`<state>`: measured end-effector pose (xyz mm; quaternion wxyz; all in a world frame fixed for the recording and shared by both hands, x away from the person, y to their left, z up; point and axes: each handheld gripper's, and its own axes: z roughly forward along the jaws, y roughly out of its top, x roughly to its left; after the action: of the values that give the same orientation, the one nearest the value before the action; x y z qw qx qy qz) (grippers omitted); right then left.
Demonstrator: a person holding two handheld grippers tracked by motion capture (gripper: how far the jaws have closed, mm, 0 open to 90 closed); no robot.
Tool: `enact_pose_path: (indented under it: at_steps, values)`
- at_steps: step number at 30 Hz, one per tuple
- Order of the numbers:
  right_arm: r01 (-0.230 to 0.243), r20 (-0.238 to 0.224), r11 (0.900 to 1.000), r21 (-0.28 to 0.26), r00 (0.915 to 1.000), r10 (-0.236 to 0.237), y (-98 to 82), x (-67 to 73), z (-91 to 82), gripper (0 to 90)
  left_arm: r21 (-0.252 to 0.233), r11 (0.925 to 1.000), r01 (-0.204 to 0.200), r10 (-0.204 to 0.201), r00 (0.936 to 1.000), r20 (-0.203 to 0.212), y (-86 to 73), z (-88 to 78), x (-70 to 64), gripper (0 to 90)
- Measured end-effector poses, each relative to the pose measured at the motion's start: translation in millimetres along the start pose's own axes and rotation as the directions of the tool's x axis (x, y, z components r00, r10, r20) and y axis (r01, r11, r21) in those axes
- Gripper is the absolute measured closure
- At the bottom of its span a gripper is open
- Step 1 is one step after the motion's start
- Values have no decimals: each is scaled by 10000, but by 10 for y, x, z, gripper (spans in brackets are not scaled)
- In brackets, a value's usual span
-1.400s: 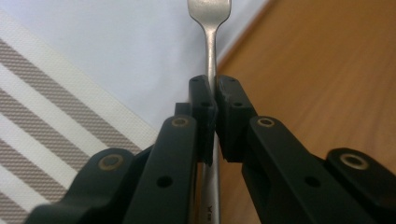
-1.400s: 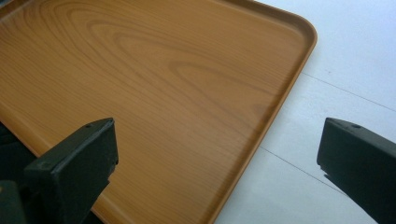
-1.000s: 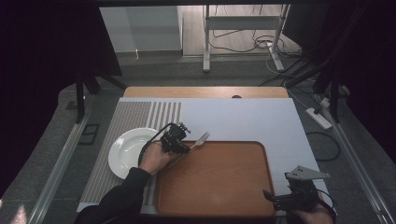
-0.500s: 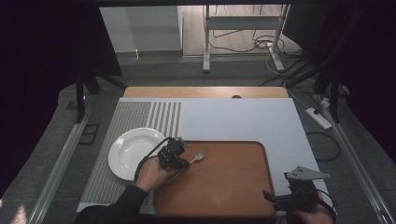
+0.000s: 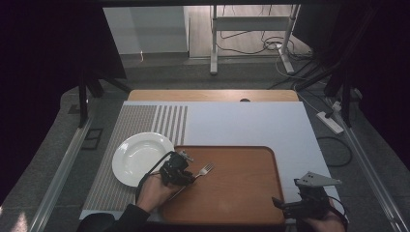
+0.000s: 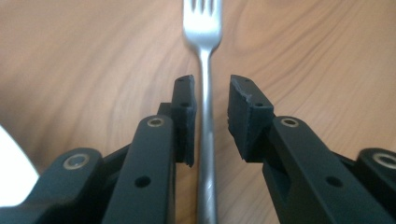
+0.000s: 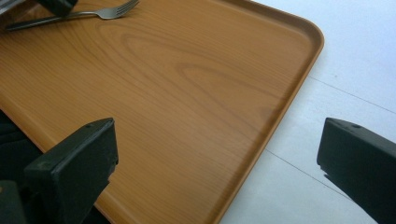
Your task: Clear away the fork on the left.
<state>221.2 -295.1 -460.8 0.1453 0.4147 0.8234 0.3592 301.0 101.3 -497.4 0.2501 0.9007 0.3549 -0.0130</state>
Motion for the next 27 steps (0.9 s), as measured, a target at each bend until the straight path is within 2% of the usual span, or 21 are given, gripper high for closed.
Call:
enact_pose_path:
  at_steps: [1,2,3,4,5,8,10,13,16,18,20,27]
  values:
    - [0,-3,10000,4,10000,0,0,-1,1,0,-268,9996,-134,134,9999,5,17,-25,-27,719]
    - [-1,-9,10000,14,10000,1,1,-1,2,0,-268,9996,-134,134,9999,5,17,-25,-27,760]
    - [15,-10,10000,43,10000,-14,2,-2,1,0,-493,9981,-365,371,9992,123,50,-39,-77,825]
    - [15,-10,10000,43,10000,-14,2,-2,1,0,-493,9981,-365,371,9992,123,50,-39,-77,861]
    - [22,-22,10000,46,10000,-22,2,-2,1,0,-362,9979,-536,543,9984,184,75,11,-121,891]
    - [8,-34,10000,-3,10000,-8,0,-2,0,0,-153,9982,-586,588,9982,141,80,84,-135,892]
    - [-28,-73,10000,-26,10000,28,-2,-5,-3,0,55,9986,-530,531,9984,-174,72,159,-110,892]
    - [-25,-100,10000,-6,9999,25,-1,-8,-3,0,77,9992,-380,382,9991,-203,55,171,-75,892]
    - [-28,-93,10000,9,10000,28,0,-7,-1,0,235,9992,-335,346,9983,-471,42,172,-45,892]
    - [-35,-93,10000,9,10000,35,1,-6,-1,0,205,9994,-263,273,9984,-488,35,166,-28,892]
    - [-29,-95,10000,6,10000,29,0,-7,-1,0,270,9996,-74,91,9979,-643,19,139,26,892]
    - [-36,-112,10000,6,9999,36,0,-9,-1,0,350,9991,245,-222,9976,-651,-23,90,138,892]
